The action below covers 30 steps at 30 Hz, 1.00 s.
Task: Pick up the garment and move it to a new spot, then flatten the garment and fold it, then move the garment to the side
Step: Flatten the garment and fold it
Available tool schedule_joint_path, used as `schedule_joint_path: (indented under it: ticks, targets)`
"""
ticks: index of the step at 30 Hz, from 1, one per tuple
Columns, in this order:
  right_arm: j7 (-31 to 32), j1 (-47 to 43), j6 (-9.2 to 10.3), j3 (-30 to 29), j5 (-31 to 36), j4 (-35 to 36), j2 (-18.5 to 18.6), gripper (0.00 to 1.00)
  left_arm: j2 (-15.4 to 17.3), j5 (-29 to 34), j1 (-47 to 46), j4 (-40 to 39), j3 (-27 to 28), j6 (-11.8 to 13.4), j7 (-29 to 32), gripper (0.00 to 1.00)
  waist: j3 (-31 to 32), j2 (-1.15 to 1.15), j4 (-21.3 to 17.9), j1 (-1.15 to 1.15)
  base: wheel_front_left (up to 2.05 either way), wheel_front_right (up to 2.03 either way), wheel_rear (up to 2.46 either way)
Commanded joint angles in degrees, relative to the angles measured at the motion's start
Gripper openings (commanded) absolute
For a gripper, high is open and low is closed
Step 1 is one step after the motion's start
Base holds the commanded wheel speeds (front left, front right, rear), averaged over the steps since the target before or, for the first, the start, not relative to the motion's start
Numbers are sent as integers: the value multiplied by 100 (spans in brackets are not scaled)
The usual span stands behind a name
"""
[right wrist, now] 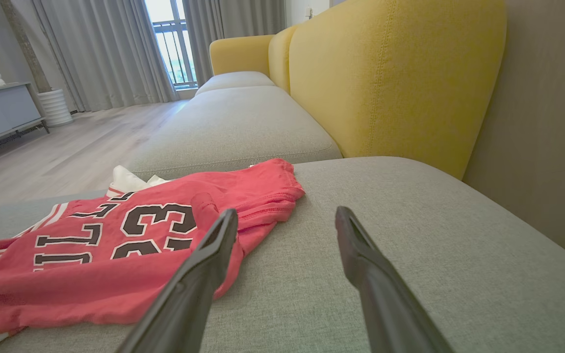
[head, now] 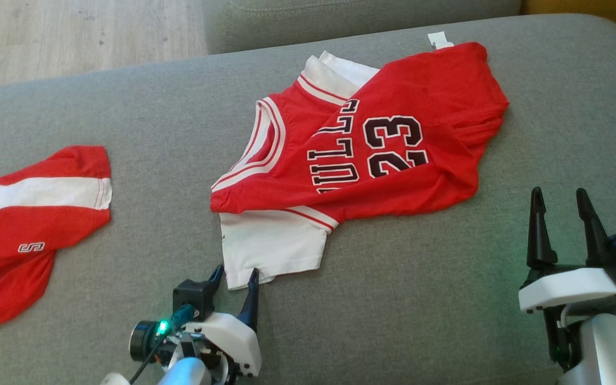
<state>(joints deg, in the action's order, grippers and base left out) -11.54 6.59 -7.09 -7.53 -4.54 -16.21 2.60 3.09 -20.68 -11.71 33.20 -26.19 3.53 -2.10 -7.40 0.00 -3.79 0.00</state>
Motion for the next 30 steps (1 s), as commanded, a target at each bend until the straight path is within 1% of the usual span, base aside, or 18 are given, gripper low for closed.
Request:
schedule_joint_path:
  ticks: [1,4,5,6,7,11,15,19,20,23,25,28,30]
  targets:
    - [-14,151,-40,137,-5,181,28,100,46,-14,-166,-36,113,8,20,100,-14,0,-11,0,0,0,0]
    - [-22,151,-40,136,-11,161,28,100,44,-39,-196,3,101,6,26,100,-37,0,-9,0,0,0,0]
    - [-25,153,-40,135,-12,154,28,100,43,-54,-208,30,84,-17,67,86,-41,0,-5,0,0,0,0]
    - [-28,157,-40,130,-13,145,28,100,42,-71,-220,49,72,-40,98,29,-43,0,3,0,0,0,0]
    - [-30,162,-40,124,-12,136,28,100,42,-85,-232,59,57,-66,117,0,-45,0,12,0,0,0,0]
    - [1,216,-40,92,31,99,28,100,50,-126,-281,10,57,-124,23,0,-54,0,89,0,0,0,0]
    - [184,379,-40,137,158,13,28,100,59,-155,-358,-188,199,-27,-401,0,-88,0,212,0,0,0,0]
    - [465,691,-40,195,199,-197,28,100,67,-173,-444,-436,427,160,-938,0,-149,0,371,0,0,0,0]
    - [465,691,-40,195,199,-197,28,100,67,-173,-444,-436,427,160,-938,0,-149,0,371,0,0,0,0]
    - [710,961,-40,108,261,-489,28,100,66,-183,-488,-618,599,280,-1150,0,-211,0,509,0,0,0,0]
    - [860,1119,-40,7,297,-749,28,100,63,-175,-492,-719,670,313,-1217,0,-243,0,598,0,0,0,0]
    - [1037,1318,-40,-104,298,-1165,28,100,56,-144,-479,-792,675,292,-1257,0,-288,0,706,0,0,0,0]
    - [1012,1442,-40,-86,333,-1391,28,100,52,-130,-472,-799,659,268,-1267,0,-319,0,741,0,0,0,0]
